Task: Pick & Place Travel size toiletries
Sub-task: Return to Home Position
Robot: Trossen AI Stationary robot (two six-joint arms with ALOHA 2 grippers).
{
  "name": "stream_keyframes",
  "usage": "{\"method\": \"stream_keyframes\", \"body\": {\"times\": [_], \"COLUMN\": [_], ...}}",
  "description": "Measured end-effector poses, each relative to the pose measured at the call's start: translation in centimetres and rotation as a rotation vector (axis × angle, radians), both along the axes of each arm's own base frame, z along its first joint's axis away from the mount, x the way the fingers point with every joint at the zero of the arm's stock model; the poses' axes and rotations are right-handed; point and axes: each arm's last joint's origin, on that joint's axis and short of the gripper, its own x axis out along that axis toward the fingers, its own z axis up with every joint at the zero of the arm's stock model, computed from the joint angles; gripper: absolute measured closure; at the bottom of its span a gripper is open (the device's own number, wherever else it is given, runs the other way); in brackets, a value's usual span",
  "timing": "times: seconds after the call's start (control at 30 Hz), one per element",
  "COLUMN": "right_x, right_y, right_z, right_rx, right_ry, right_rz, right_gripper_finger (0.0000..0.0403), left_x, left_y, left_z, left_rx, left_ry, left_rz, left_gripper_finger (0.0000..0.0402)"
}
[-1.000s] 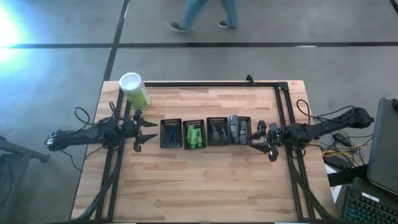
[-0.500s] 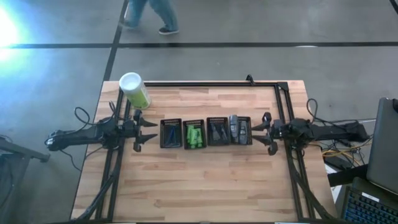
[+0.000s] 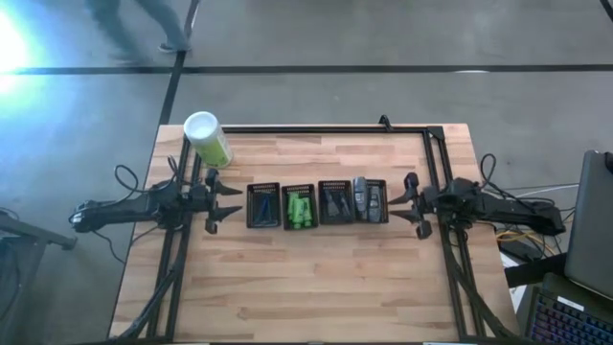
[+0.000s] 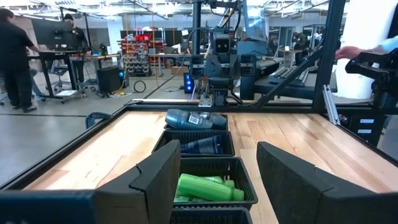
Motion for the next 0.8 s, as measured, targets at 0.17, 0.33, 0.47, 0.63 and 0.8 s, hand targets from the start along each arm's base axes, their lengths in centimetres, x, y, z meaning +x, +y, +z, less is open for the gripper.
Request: {"method": "stream_keyframes", "body": {"times": [0.17,0.33,0.47,0.63,0.8], "right_x": [0.17,0.26,0.27,0.28,0.28], "right_y": [-0.02,-0.03,-0.03,-0.03,-0.03], "right_z": [-0.19,-0.31,-0.32,-0.33,-0.34], "right_rx": [0.084,0.116,0.118,0.119,0.119], "right_ry": [0.034,0.051,0.052,0.054,0.055], "right_rz": [-0.001,-0.002,-0.001,-0.001,-0.002], "right_gripper_finger": [0.0303,0.0321,0.0336,0.0351,0.0361], "left_x": [0.0,0.02,0.02,0.02,0.02], "left_y": [0.0,0.01,0.01,0.0,0.01], "left_z": [0.01,0.0,0.0,0.01,0.01], "left_rx": [0.0,0.0,0.0,0.0,0.0], "left_ry": [-0.001,0.001,0.0,0.0,0.0], "left_rz": [0.001,0.001,0.002,0.001,0.002], "left_gripper_finger": [0.0184,0.0184,0.0184,0.0184,0.0183]}}
